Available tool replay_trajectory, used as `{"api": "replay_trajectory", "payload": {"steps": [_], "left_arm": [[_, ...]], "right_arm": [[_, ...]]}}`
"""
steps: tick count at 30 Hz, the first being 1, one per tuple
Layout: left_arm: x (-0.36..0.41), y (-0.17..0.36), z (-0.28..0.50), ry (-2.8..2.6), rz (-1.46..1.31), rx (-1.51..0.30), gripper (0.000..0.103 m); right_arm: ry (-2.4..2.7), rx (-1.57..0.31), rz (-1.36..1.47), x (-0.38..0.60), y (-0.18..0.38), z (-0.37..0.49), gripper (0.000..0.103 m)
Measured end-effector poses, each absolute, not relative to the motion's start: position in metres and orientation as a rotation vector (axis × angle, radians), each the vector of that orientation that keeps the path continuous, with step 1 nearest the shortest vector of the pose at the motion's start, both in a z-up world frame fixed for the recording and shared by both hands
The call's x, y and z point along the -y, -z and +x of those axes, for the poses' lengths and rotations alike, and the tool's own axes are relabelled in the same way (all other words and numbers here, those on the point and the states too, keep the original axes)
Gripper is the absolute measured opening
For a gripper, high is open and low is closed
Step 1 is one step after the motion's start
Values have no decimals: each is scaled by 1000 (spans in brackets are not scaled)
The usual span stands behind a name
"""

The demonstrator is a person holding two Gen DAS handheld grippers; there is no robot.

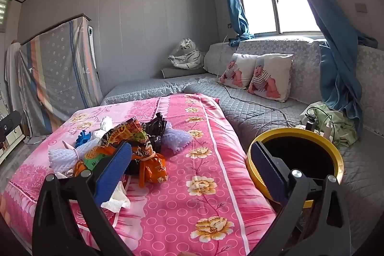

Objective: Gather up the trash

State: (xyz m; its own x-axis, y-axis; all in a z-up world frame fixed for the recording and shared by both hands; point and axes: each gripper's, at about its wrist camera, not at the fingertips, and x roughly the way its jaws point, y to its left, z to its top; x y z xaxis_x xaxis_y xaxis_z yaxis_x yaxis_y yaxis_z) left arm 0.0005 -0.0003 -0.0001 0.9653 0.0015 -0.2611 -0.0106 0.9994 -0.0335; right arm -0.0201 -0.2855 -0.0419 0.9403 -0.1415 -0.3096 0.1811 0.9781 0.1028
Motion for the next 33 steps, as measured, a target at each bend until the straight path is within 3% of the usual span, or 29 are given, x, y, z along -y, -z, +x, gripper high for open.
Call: {"api": "replay_trajectory", "payload": {"steps": [33], "left_arm": [[-3,2,2,0,-46,-268,95]], "right_arm": [[163,-319,154,290,46,-15,95]]}}
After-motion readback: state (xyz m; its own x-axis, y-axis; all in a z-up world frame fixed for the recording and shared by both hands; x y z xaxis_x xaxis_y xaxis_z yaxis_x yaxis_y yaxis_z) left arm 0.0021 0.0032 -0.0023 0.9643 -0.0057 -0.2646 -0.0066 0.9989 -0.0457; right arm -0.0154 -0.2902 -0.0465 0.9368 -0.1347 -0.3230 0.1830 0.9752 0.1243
